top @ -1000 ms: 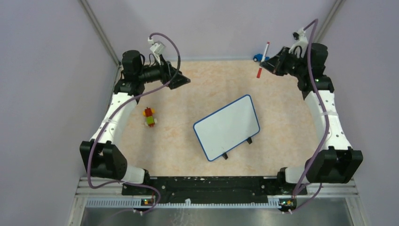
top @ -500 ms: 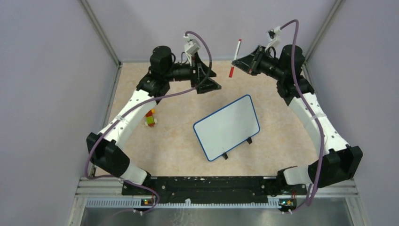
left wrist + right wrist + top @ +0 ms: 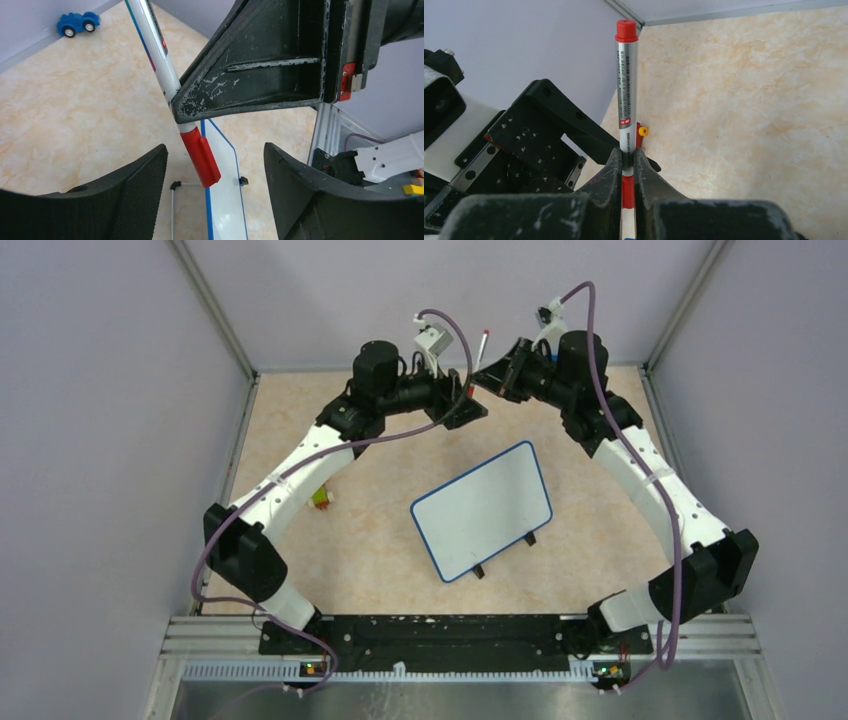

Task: Write a sentence on the whiteboard
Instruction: Open the whiteboard marker at the center of the board.

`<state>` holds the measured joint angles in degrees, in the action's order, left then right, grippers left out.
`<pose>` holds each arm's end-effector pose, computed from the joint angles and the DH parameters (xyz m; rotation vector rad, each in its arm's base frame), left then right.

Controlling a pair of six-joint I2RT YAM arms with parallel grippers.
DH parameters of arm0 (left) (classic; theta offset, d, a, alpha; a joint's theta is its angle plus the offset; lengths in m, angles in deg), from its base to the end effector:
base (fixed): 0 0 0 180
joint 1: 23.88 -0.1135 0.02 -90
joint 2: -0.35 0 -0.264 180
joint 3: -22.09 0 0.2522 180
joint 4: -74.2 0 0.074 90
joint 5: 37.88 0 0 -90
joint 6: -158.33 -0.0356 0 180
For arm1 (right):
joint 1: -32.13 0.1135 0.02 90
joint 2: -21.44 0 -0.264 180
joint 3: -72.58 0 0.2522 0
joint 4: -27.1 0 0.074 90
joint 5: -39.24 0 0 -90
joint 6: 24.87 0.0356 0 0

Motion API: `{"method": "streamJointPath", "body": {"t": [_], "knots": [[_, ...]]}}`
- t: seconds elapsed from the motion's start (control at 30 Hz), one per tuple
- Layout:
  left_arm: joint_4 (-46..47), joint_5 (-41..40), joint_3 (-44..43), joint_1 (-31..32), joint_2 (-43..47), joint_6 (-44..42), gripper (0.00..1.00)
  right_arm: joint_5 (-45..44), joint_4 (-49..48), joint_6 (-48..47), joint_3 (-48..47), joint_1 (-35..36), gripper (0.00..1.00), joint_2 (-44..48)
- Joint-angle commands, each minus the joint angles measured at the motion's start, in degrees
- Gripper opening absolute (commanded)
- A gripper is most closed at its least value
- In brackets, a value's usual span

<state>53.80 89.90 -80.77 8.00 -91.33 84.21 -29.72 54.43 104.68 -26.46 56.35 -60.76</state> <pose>0.3077 -0.2171 0.4099 0.7580 1.6841 -1.1655 0.2966 0.1474 0.4286 -0.0367 1.8825 1.1110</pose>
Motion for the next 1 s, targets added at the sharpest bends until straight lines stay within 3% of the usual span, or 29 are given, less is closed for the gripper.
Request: {"method": "streamJointPath", "body": {"t": [0.0, 0.23, 0.4, 0.5, 0.7, 0.83, 0.97], "knots": [[-2.06, -9.0, -3.7, 1.08, -0.7, -3.97, 0.73, -4.65, 2.07, 0.5, -3.41, 1.44, 0.0, 0.06], [-3.21, -11.36, -4.24, 1.11, -0.9, -4.92, 0.36, -5.1, 2.18, 0.33, -3.48, 1.88, 0.0, 0.18], [-3.03, -8.53, -3.02, 1.08, 0.01, -5.77, 0.14, -2.4, -0.2, -0.99, -2.68, 1.88, 0.0, 0.73], [-4.21, -6.08, -2.97, 0.86, 1.16, -8.04, 0.0, 0.17, -0.97, -4.73, -1.83, 1.83, 0.23, 1.5], [-9.36, -2.42, -3.21, -1.64, 4.43, -13.32, 0.0, 8.93, 1.78, -15.6, -0.02, -1.5, 0.67, 5.42], [-16.03, 0.07, -3.69, -1.74, 6.02, -23.42, 0.0, 17.22, 2.94, -19.21, 2.83, -5.67, 0.73, 8.06], [-20.19, 1.65, -3.23, -1.75, 7.31, -29.84, 0.0, 22.69, 8.86, -21.55, 1.65, -7.7, 0.7, 7.65]]}}
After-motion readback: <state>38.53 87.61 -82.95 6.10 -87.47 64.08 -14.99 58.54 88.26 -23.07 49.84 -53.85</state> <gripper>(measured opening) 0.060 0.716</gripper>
